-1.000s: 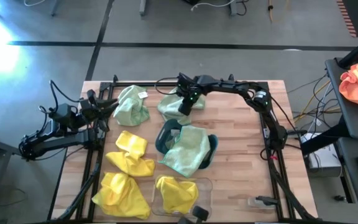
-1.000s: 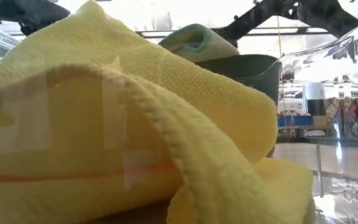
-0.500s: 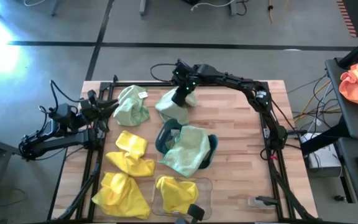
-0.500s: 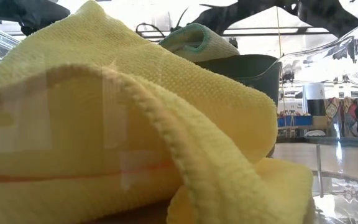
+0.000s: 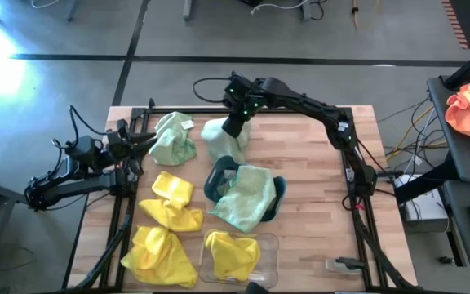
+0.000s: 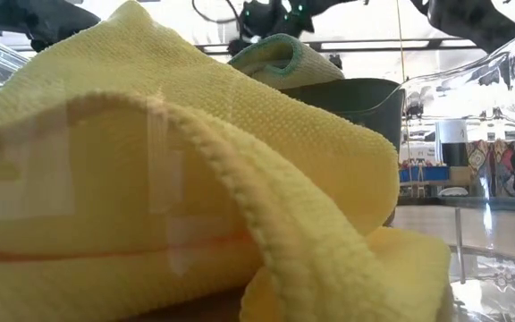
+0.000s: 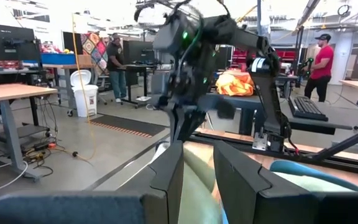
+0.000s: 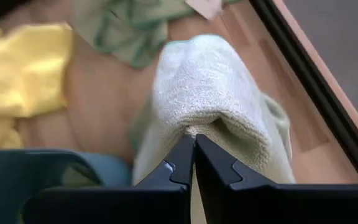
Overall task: Sort microfiber towel by color & place in baskets
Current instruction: Put the green microfiber cloth into the blue bin
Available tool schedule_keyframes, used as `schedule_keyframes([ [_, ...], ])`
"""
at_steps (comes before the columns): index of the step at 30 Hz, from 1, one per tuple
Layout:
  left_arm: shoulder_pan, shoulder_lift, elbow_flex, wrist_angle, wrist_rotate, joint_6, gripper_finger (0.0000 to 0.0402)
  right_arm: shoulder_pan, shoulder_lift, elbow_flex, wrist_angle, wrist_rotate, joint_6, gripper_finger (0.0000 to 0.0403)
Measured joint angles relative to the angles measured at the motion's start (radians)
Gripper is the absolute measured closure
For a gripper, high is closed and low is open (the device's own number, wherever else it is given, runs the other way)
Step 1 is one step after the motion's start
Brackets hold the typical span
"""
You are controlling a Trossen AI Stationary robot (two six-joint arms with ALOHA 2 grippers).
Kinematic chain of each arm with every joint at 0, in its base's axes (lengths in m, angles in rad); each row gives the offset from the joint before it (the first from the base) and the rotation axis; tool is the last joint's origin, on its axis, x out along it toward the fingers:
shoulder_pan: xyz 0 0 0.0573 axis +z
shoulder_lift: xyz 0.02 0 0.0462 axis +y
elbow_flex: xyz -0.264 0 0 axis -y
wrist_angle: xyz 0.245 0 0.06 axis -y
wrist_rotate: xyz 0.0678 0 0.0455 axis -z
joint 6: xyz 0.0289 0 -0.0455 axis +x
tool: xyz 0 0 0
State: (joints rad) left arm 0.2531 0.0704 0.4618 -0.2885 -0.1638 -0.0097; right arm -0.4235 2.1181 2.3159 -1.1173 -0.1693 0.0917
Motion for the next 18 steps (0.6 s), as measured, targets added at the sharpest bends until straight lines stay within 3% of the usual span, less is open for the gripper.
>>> schedule_keyframes([
  [7,0.000,0.000,0.000,-0.006,0.005,0.000,0.0327,0.040,-0.045,0.033,-0.009,-0.098,0.073,0.0394],
  [18,0.000,-0.001,0.000,-0.014,0.051,0.000,0.0327,0.131,-0.202,0.036,-0.033,-0.102,0.202,0.0394],
])
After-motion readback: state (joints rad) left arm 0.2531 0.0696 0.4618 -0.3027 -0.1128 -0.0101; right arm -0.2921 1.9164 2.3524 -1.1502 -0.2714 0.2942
